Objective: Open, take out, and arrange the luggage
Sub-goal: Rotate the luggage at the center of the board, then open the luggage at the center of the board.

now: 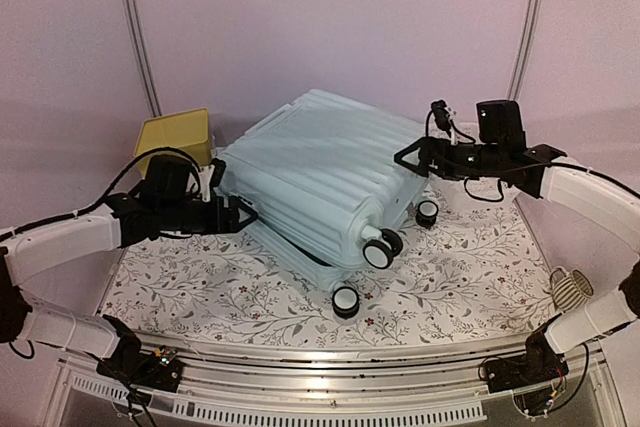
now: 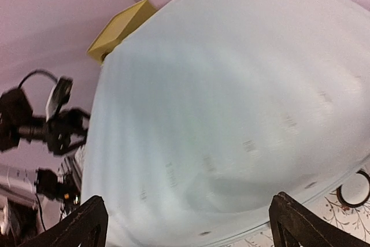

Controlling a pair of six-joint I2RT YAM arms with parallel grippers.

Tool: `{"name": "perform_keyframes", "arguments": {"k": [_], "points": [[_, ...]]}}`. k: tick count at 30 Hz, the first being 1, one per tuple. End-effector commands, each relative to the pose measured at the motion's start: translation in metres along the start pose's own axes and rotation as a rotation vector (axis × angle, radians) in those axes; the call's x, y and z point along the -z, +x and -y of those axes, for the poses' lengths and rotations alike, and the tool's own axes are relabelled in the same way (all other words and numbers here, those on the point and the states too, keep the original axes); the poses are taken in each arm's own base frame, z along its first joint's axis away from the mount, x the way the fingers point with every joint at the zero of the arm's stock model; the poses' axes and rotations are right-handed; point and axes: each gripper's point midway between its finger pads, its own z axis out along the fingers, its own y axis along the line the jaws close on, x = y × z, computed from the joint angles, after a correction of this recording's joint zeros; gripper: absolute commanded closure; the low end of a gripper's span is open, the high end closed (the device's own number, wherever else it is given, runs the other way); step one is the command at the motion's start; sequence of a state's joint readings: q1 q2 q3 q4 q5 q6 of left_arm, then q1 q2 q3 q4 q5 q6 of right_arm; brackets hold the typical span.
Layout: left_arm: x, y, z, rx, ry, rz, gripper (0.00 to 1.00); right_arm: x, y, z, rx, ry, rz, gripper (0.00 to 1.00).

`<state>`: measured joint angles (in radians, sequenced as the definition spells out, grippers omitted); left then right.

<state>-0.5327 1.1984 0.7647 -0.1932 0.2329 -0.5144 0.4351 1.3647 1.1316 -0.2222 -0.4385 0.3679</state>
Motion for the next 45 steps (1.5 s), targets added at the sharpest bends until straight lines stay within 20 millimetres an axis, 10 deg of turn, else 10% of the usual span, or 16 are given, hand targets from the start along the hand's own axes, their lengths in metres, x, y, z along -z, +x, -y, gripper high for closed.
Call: {"name": "perform_keyframes", "arguments": {"k": [1,9,17,22,36,45], "points": [[0.023,-0.025,-0.021,0.007,-0.079,0.074,0.18,0.009,0.063,-0.047,0.258,-0.080,-0.158,0.01],[0.047,-0.044,-0.036,0.020,-0.131,0.139,0.18,0.015,0.125,-0.092,0.381,-0.133,-0.282,0.01],[0.054,-0.047,-0.038,0.017,-0.141,0.150,0.17,0.002,0.163,-0.086,0.458,-0.022,-0.396,0.01],[0.055,-0.048,-0.041,0.017,-0.152,0.152,0.17,-0.003,0.165,-0.089,0.475,-0.019,-0.401,0.32],[0.044,-0.038,-0.053,0.021,-0.177,0.130,0.18,0.037,0.044,-0.065,0.322,0.217,0.028,0.79],[0.040,-0.034,-0.053,0.031,-0.164,0.121,0.18,0.054,-0.037,-0.118,0.289,0.094,0.233,0.79]]}}
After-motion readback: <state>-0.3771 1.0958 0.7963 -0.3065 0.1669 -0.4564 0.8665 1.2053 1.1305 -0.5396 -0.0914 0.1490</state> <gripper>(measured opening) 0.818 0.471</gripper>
